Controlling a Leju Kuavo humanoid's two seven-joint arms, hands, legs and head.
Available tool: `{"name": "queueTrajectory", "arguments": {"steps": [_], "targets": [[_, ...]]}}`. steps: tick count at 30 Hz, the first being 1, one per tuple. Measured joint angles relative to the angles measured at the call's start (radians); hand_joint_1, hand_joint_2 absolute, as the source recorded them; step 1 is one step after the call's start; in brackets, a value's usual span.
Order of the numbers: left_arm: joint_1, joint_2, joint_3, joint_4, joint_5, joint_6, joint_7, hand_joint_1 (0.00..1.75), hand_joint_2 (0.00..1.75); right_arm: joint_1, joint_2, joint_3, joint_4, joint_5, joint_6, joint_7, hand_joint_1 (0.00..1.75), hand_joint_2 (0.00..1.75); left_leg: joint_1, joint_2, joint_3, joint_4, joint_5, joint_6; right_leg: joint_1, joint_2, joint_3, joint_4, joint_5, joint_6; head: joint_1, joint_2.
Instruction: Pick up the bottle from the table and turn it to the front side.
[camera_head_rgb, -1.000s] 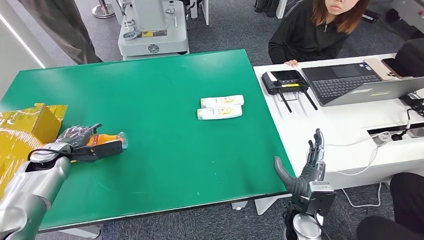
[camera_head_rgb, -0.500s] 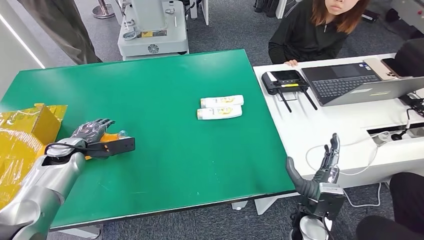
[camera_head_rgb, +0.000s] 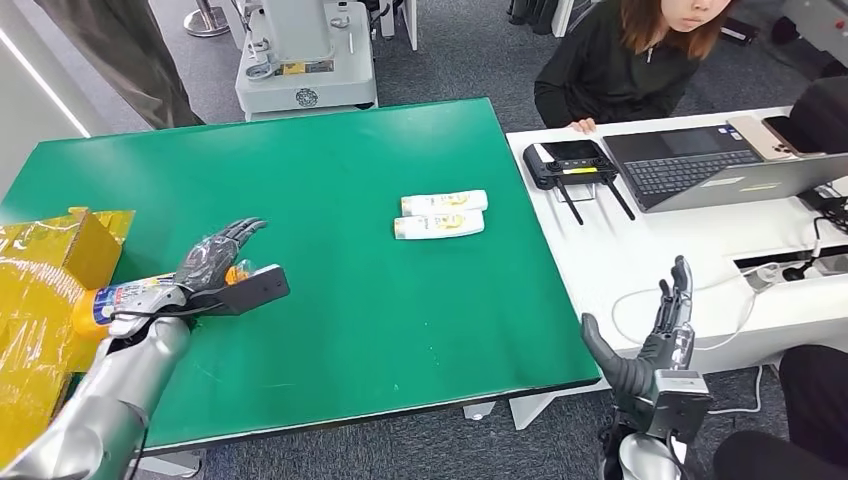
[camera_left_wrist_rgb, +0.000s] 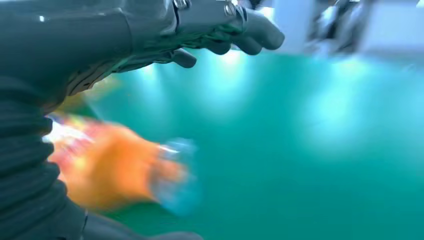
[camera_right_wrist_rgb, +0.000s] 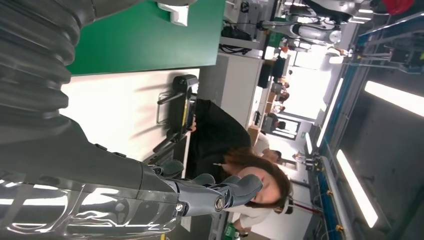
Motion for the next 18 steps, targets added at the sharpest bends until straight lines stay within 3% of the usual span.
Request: {"name": "queueTrajectory", "arguments": {"steps": [3,6,15,18], "targets": [[0.147,-0.022,0.043,-0.203,0.228,-0.059,-0.057,0.0,1.75,0.017,0.003,0.007,-0.03,-0.005,0.01,-0.006,0.0,1.75,0.0,0.0,0.0,0.0,-0.001,0.0,0.0,0.0,0.0,0.0,-0.001,0.0,0.0,0.0],[0.284,-0.033,0.064,-0.376,0.353,-0.08,-0.077,0.0,1.75,0.049,0.008,0.025,-0.052,-0.021,0.016,-0.016,0.0,1.75,0.0,0.001,0.0,0.0,-0.002,0.0,0.0,0.001,0.0,0.0,-0.001,0.0,0.0,0.0],[0.636,-0.048,0.081,-0.738,0.533,-0.005,-0.143,0.0,1.75,0.103,0.004,0.137,-0.068,-0.096,-0.001,-0.019,0.0,1.75,0.0,0.001,0.0,-0.001,-0.003,-0.001,0.0,0.001,0.0,-0.001,-0.003,0.0,0.0,0.0],[0.715,-0.05,0.081,-0.803,0.566,0.016,-0.154,0.0,1.75,0.115,-0.004,0.177,-0.069,-0.112,-0.015,-0.019,0.0,1.75,0.0,0.0,0.0,-0.001,-0.003,-0.001,0.0,0.0,0.0,-0.001,-0.003,0.0,0.0,0.0]]}}
